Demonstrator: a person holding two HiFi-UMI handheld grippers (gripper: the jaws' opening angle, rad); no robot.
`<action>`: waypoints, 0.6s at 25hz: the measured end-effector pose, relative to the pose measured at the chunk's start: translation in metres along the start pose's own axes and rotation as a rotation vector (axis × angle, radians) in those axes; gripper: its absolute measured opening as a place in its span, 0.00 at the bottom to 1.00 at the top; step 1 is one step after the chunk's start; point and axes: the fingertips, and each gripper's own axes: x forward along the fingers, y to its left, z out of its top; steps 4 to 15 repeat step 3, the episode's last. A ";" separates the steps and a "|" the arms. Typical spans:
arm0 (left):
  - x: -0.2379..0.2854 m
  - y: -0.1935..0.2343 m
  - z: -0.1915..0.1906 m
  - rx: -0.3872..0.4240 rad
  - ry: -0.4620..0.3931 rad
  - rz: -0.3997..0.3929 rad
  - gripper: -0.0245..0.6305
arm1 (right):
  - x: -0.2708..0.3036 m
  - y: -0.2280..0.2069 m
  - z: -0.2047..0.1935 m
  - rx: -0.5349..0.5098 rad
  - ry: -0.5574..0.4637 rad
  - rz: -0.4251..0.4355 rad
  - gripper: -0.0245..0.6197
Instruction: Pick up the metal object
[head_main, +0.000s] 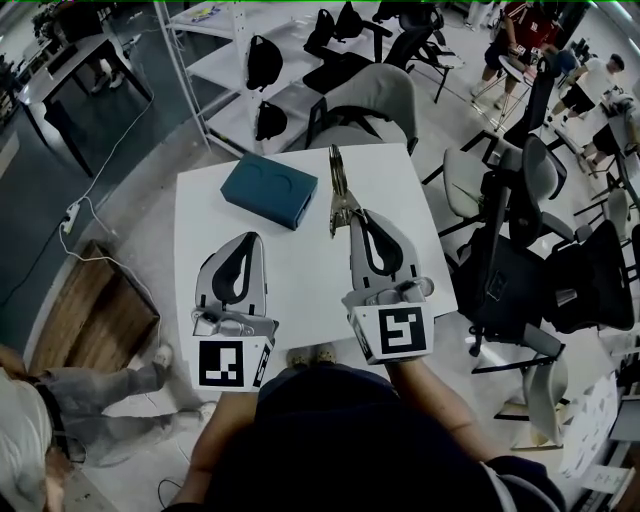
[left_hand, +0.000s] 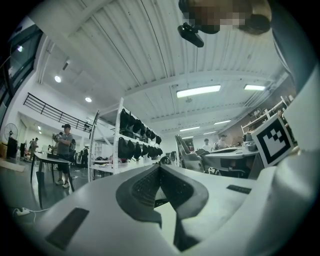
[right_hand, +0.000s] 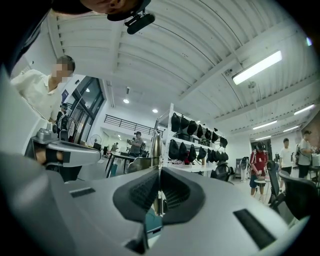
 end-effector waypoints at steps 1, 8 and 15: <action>-0.001 -0.001 0.000 0.000 -0.001 0.000 0.07 | -0.002 0.000 0.000 -0.001 -0.001 0.000 0.08; -0.003 -0.004 0.000 0.001 -0.003 -0.001 0.07 | -0.005 0.000 -0.001 -0.003 -0.003 0.001 0.08; -0.003 -0.004 0.000 0.001 -0.003 -0.001 0.07 | -0.005 0.000 -0.001 -0.003 -0.003 0.001 0.08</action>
